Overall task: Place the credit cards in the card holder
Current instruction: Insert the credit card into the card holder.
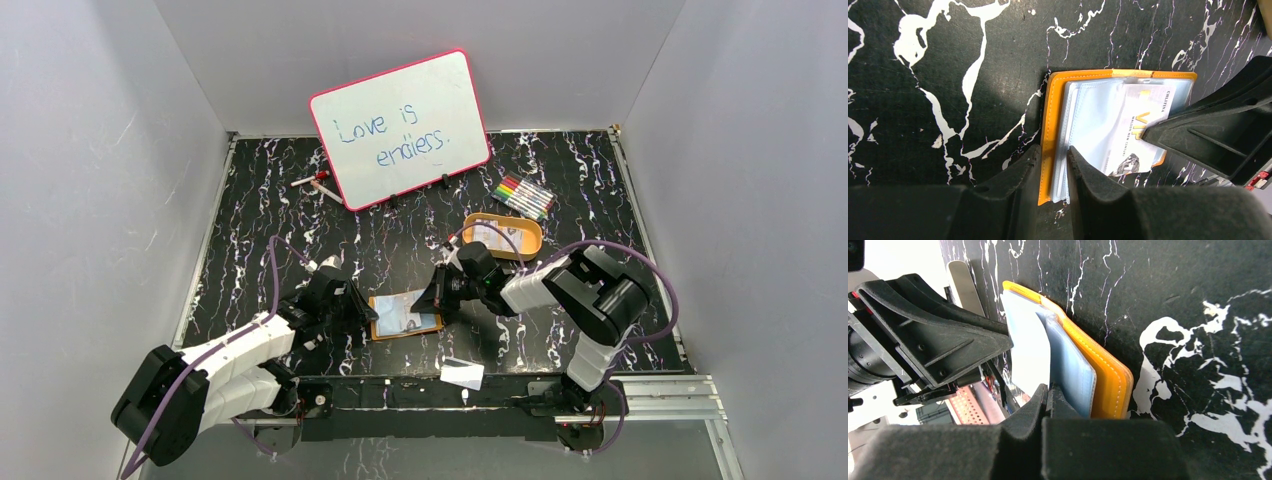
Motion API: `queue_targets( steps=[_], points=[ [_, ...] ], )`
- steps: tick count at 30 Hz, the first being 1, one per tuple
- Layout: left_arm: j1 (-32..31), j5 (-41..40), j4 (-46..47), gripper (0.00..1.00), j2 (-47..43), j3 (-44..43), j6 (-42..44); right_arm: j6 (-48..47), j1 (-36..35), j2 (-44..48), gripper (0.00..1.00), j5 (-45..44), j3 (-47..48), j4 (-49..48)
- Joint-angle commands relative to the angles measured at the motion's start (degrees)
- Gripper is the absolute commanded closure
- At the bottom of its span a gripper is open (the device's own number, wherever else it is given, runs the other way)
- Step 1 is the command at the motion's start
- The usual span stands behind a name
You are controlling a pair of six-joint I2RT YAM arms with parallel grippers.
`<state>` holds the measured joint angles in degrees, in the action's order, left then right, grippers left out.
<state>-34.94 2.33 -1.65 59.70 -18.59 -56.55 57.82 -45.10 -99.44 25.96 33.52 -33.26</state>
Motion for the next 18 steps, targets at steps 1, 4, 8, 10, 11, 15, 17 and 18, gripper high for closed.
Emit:
queue_targets(
  steps=[1, 4, 8, 10, 11, 15, 17, 18],
  points=[
    [0.1, -1.0, -2.6, 0.77, 0.8, 0.0, 0.7, 0.7, -0.9, -2.0, 1.0, 1.6, -0.1, 1.0],
    [0.1, -1.2, -2.7, 0.77, 0.7, 0.0, 0.5, 0.2, -1.0, -2.3, 1.0, 1.9, 0.7, 2.7],
    [0.1, -1.4, -2.6, 0.77, 0.7, 0.1, 0.5, -0.4, -1.0, -2.1, 1.0, 2.1, 1.0, 4.0],
    [0.1, -1.2, -2.4, 0.77, 0.8, 0.1, 0.5, -0.4, -1.0, -2.7, 1.0, 2.7, 1.2, 3.7],
    [0.1, -1.2, -2.4, 0.77, 1.0, 0.1, 0.5, -0.4, -1.1, -3.2, 1.0, 3.0, 1.4, 3.4],
    [0.1, -1.2, -2.6, 0.78, 1.1, 0.0, 0.5, 0.4, -1.7, -4.9, 1.0, 3.7, 2.3, 2.0],
    [0.1, -1.2, -2.6, 0.78, 0.9, 0.1, 0.5, 1.2, -1.8, -5.3, 1.0, 4.0, 2.3, 0.9],
    [0.1, -1.2, -2.5, 0.78, 0.9, 0.1, 0.3, 1.5, -1.8, -5.7, 1.0, 4.1, 2.3, 0.2]
  ],
)
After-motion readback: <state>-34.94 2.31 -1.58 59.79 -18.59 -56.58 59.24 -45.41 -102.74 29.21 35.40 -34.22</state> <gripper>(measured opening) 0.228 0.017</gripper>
